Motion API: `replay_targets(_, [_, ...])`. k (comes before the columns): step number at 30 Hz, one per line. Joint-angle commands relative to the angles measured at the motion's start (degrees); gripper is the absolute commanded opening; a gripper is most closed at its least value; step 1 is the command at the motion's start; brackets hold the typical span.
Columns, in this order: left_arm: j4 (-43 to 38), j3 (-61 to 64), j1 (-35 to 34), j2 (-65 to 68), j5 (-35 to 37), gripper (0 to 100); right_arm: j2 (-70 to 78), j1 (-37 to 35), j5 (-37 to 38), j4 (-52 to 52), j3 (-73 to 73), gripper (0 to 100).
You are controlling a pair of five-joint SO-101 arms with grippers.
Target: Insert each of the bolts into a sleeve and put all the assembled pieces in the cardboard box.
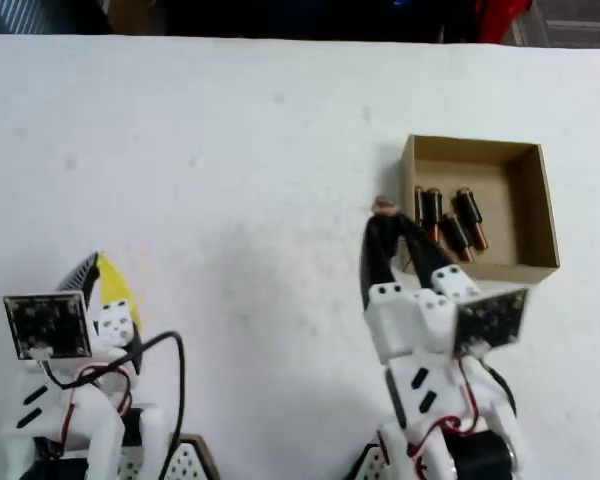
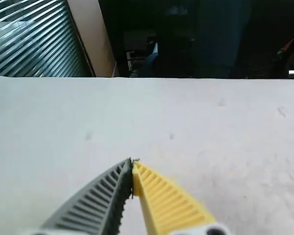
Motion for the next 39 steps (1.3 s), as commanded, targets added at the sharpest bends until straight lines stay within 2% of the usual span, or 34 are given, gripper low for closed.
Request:
replay_targets(1, [0.97, 3.52, -0.57, -0.04, -4.31, 2, 2.24, 1.98, -0.18, 1.19, -8.00, 1.7])
replay_targets(10, [0.97, 18.02, -0.75, -0.04, -4.48, 2, 23.52, 2.15, 1.23, 6.81, -25.76, 1.7])
replay_targets(18, [-0.97, 28.31, -0.75, -0.04, -4.40, 2, 41.27, 12.70, 3.16, 7.08, -33.23, 1.7])
replay_targets(23, [-4.66, 34.81, -0.75, -0.04, -4.40, 2, 50.77, 15.96, 5.19, 6.81, -33.67, 1.7])
replay_targets(26, [-4.84, 36.13, -0.75, -0.04, -4.40, 2, 56.92, 17.45, 8.00, 3.38, -33.67, 1.7])
replay_targets(37, [-2.99, 37.45, -0.48, -0.04, -4.40, 2, 80.57, 22.64, 8.62, -11.03, -33.85, 1.7])
replay_targets(39, [-2.99, 37.45, -0.48, -0.04, -4.40, 2, 84.97, 22.99, 10.73, -12.00, -35.52, 1.7])
